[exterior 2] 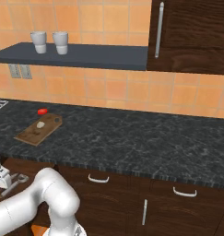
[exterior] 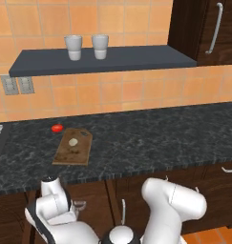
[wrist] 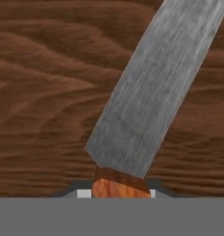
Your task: Place the appropriate cutting tool for cutting the garlic skin on the cutting board.
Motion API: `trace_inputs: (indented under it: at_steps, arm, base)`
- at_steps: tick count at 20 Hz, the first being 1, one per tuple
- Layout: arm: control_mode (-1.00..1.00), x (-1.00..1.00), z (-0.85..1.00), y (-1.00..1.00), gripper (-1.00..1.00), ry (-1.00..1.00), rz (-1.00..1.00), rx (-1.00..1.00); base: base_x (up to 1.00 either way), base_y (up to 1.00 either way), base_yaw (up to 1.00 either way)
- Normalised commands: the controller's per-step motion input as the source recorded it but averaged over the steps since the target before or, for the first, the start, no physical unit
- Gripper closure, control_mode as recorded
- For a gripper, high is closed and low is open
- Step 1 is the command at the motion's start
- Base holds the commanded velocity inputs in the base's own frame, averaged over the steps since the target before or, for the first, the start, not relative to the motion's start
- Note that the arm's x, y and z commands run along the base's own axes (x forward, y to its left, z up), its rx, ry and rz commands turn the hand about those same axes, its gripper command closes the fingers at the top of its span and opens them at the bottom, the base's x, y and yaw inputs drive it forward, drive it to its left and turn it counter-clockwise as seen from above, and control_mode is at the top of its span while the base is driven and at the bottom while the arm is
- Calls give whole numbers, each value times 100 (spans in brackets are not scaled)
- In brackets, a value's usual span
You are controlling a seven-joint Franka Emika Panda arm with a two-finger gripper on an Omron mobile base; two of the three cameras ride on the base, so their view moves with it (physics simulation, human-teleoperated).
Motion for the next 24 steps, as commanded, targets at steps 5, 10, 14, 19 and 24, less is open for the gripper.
trace_inputs:
  at_steps: [5, 10, 14, 19, 24]
  arm:
    - [-100, -56, 36, 0, 100, -3, -15, 0]
    - [-100, -53, 99, -22, 100, -10, -17, 0]
    - [-100, -66, 100, -28, 100, -11, -20, 0]
    - [-100, -59, 99, -34, 100, -15, -19, 0]
    - [-100, -17, 97, -53, 100, -9, -24, 0]
  base:
    - [0, 0, 0]
    - [0, 0, 0]
    - [0, 0, 0]
    - [0, 0, 0]
    - [0, 0, 0]
